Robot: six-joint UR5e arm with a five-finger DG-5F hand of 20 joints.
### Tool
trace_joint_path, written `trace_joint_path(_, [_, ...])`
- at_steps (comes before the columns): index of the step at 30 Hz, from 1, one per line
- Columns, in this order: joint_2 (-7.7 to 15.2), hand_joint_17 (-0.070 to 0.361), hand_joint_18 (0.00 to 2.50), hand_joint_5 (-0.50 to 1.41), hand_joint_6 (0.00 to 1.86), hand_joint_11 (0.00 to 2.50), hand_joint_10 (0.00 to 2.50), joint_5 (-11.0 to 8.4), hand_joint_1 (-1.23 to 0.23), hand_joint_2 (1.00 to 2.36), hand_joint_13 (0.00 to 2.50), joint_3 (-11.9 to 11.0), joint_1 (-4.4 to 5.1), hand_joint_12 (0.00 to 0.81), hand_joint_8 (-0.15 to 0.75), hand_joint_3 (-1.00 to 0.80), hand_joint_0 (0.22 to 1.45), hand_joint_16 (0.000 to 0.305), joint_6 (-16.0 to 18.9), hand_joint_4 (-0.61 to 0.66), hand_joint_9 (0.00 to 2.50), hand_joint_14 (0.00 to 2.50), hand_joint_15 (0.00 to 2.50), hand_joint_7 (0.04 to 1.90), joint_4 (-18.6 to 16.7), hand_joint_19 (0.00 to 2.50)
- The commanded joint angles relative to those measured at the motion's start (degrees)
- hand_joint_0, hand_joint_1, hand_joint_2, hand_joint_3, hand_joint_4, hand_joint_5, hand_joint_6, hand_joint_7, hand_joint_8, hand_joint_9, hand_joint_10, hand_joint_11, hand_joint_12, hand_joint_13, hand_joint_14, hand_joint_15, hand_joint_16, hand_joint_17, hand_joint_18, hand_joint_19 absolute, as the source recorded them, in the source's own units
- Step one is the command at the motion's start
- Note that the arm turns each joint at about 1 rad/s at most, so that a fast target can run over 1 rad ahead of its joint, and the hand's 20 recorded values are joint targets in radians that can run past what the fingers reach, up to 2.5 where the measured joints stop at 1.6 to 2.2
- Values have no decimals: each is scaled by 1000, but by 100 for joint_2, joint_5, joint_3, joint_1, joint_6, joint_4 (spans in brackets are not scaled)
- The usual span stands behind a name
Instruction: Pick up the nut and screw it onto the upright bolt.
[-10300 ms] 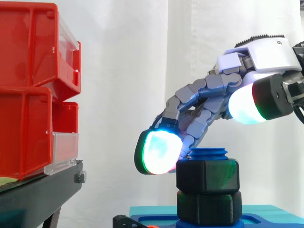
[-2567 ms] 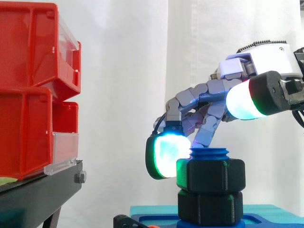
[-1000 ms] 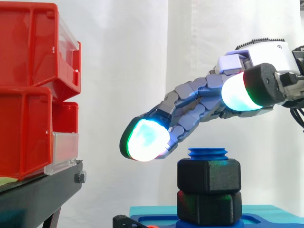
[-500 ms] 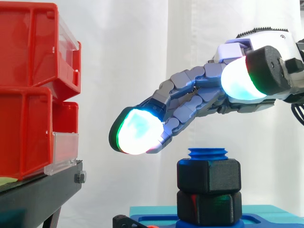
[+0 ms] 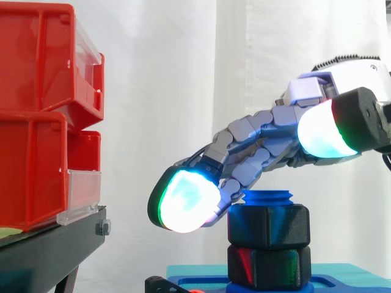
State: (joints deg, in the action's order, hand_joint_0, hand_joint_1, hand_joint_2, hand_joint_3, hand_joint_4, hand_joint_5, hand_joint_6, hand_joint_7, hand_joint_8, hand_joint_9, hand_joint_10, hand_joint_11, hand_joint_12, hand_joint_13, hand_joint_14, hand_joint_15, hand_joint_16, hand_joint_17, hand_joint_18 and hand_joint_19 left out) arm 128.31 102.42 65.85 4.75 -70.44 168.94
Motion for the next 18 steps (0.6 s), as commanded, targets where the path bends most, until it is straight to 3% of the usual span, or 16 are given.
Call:
trace_joint_path(1, [1,105,0,-197,501,0,0,-46,-170,1000,0,112,9,322,194,-500,463,47,83,142,236,0,0,648,-424,0])
trace_joint_path(18, [1,105,0,-179,502,0,0,-38,-182,1000,0,112,0,323,210,-500,469,47,171,172,273,0,0,699,-380,0])
